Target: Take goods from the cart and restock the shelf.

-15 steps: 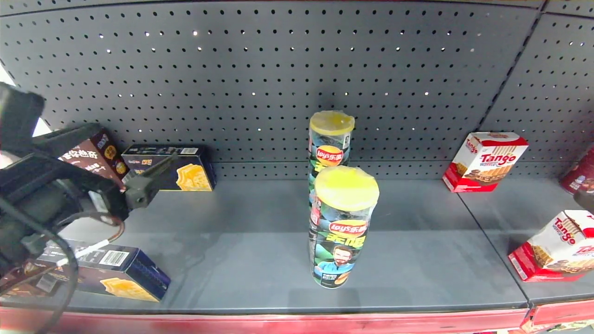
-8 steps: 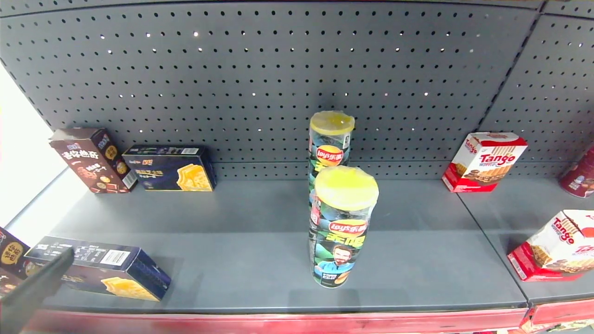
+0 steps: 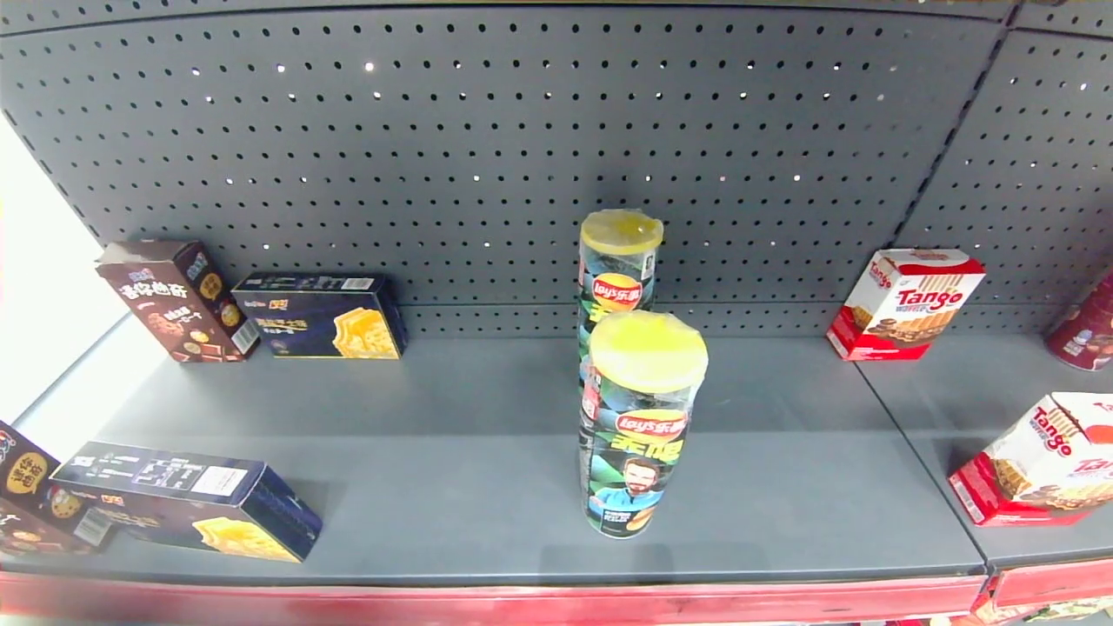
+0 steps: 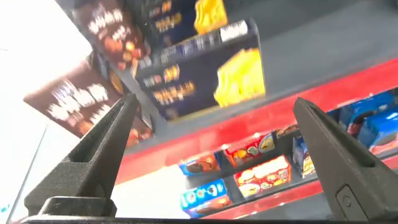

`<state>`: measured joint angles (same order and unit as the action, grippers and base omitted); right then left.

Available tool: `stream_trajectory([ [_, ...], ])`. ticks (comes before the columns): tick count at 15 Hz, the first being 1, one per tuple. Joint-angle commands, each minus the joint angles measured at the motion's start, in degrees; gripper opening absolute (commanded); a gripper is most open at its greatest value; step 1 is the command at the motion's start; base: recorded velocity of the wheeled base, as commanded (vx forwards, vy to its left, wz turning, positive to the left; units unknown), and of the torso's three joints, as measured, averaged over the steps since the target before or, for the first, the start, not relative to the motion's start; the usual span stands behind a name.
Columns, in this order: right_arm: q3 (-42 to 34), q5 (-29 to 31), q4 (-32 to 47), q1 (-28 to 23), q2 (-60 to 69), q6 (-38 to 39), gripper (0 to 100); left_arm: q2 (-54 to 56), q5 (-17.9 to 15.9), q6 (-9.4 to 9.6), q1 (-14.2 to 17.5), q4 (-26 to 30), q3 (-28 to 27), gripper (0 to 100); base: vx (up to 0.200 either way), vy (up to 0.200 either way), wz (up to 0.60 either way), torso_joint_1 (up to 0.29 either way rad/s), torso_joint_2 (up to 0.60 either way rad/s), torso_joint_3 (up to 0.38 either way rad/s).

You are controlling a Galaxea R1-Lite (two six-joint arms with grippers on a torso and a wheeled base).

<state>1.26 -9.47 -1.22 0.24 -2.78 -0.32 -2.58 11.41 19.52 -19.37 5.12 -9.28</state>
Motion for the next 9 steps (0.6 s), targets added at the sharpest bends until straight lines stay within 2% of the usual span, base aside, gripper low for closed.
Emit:
stream_trajectory([
  [1, -0.2, 0.68, 0.08, -0.33, 2.34, 1.72, 100, 2.58, 0.02, -0.8, 0.56, -5.12, 7.61, 100, 0.0, 0.0, 0.0, 0.0, 0.0, 0.0],
  [3, -0.11, 1.3, 0.43, -0.42, 2.16, 1.99, 100, 2.58, 0.28, -3.17, 1.44, -5.12, 7.7, 100, 0.0, 0.0, 0.0, 0.0, 0.0, 0.0],
  [6, -0.2, 1.47, 0.34, -1.74, -0.91, 1.99, 100, 0.65, 0.45, -3.08, 2.67, -5.03, 7.7, 100, 0.0, 0.0, 0.0, 0.0, 0.0, 0.0],
  [7, -0.38, 3.41, -0.1, -2.97, -1.79, 1.72, 100, -1.02, 0.45, -2.2, 3.2, -5.12, 7.61, 100, 0.0, 0.0, 0.0, 0.0, 0.0, 0.0],
  [8, -0.64, 7.89, -0.71, -2.88, -1.79, 1.55, 100, -1.19, 0.45, -2.11, 3.29, -5.03, 7.7, 100, 0.0, 0.0, 0.0, 0.0, 0.0, 0.0],
  [9, -1.26, 15.27, 0.6, -2.79, -1.62, 1.9, 100, -1.19, 0.45, -2.11, 3.46, -5.12, 7.7, 100, 0.0, 0.0, 0.0, 0.0, 0.0, 0.0],
])
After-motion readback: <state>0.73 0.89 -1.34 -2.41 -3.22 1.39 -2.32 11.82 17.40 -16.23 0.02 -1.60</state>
